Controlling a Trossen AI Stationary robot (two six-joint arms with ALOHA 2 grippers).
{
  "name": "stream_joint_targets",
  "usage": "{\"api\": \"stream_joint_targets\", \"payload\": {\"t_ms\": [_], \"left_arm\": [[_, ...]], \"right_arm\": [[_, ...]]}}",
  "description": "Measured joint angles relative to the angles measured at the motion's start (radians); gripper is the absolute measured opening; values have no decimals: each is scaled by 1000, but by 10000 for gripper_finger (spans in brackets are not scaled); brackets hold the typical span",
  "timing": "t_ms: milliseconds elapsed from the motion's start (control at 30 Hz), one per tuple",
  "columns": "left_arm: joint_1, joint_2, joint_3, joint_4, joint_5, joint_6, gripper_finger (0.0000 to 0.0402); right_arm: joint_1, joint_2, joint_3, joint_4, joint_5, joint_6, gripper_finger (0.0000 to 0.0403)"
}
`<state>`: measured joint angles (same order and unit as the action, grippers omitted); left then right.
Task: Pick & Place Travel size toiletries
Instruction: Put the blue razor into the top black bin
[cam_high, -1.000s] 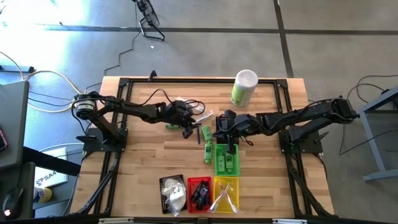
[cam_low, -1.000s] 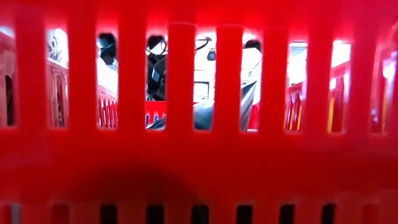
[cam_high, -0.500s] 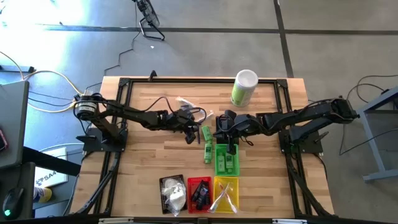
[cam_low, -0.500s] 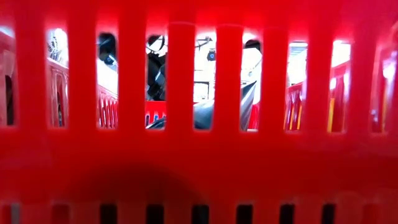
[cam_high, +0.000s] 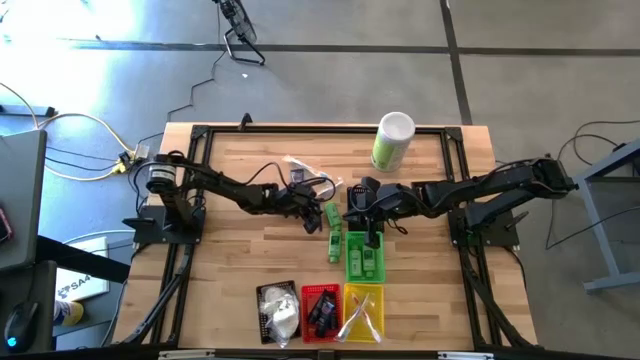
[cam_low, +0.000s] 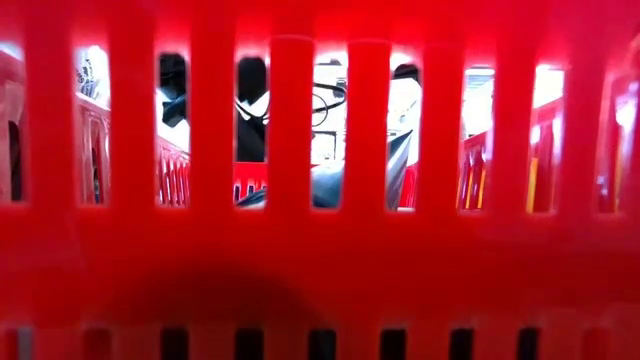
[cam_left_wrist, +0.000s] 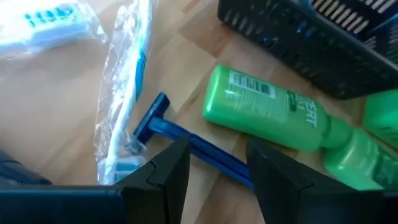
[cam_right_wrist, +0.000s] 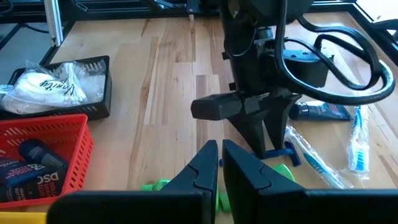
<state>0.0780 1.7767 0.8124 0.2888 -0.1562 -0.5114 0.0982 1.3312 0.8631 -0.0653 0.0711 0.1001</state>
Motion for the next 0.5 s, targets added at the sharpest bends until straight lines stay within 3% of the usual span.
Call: {"api": "stream_joint_targets", "payload": {"t_ms": [500], "left_arm": [[0,5,4,-91,-59,-21,154]], "right_arm": [[0,0,0,1,0,0,16]]}}
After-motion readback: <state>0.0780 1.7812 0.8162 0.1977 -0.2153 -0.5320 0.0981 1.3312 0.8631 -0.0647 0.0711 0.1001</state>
